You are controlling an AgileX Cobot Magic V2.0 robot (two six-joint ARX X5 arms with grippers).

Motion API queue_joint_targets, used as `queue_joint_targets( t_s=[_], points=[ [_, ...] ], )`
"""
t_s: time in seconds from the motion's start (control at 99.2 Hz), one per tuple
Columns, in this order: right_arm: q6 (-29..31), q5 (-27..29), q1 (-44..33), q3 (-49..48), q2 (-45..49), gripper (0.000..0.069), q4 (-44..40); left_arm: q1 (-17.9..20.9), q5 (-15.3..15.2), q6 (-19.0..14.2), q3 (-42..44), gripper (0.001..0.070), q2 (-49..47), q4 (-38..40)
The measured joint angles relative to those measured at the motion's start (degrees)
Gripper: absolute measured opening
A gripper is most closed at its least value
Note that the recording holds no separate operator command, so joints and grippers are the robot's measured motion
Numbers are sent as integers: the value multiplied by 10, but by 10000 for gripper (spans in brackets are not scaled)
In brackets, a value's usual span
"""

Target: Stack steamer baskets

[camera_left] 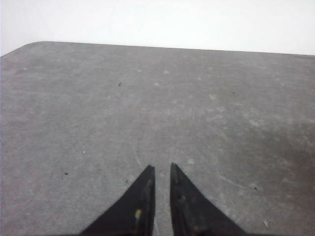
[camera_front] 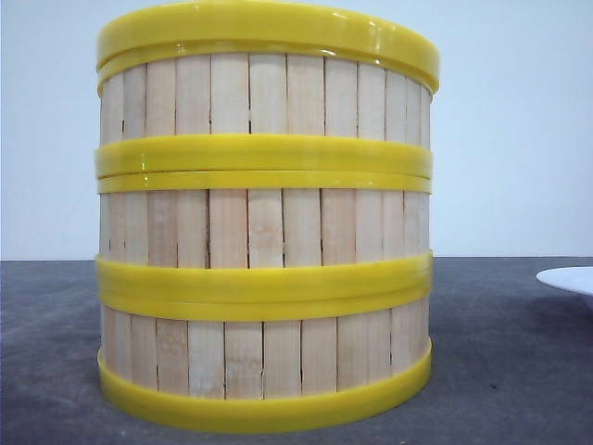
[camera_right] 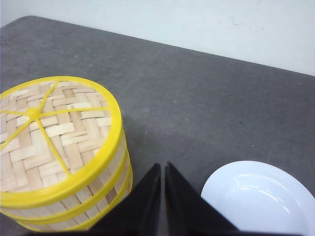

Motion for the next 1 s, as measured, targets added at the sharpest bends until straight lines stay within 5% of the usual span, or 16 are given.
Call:
queue_joint_targets(
  t_s=[0.686,0.998],
  points=[
    [-3,0,0,0,0,10,0,0,0,0,0,28,0,0],
    [-78,21,-70,0,0,10,71,0,0,0,0,28,0,0]
  ],
)
